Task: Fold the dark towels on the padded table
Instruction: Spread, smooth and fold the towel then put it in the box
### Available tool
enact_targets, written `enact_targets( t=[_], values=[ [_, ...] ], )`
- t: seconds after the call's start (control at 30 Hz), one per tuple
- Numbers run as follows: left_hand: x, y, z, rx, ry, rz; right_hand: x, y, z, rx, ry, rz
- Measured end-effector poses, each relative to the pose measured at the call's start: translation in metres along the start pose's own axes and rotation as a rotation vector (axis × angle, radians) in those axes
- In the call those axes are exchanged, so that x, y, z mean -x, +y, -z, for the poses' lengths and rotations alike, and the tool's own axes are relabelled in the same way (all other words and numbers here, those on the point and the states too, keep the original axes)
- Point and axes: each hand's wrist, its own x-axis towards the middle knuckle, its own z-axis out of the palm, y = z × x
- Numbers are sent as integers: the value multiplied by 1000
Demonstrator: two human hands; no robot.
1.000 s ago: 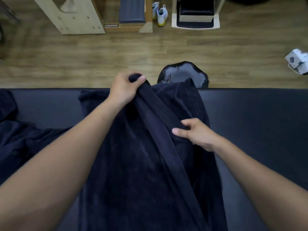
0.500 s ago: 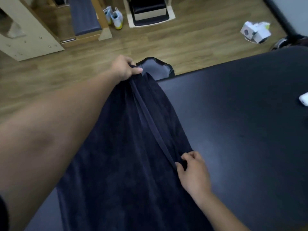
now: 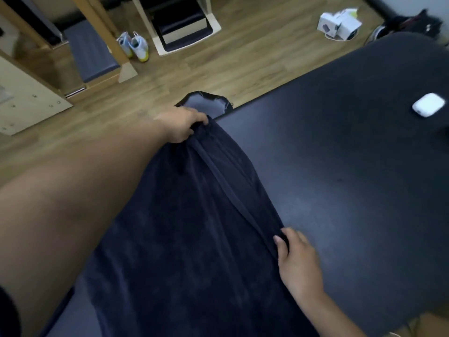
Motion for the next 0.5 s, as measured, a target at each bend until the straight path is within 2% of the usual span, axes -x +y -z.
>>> enact_targets(
  t=[0.17,0.23,0.4,0.5],
  values=[
    [-10,8,6,-206,-30,-118,-4,2,6,-46,-28,33],
    [-11,10,13,-303,-30,-107,1,2,7,24,-31,40],
    [-14,9,37,-501,66,200,33,21,3,258,-147,109],
    [-27,25,32,-356,10,377,30,33,17,129,-127,7]
  ],
)
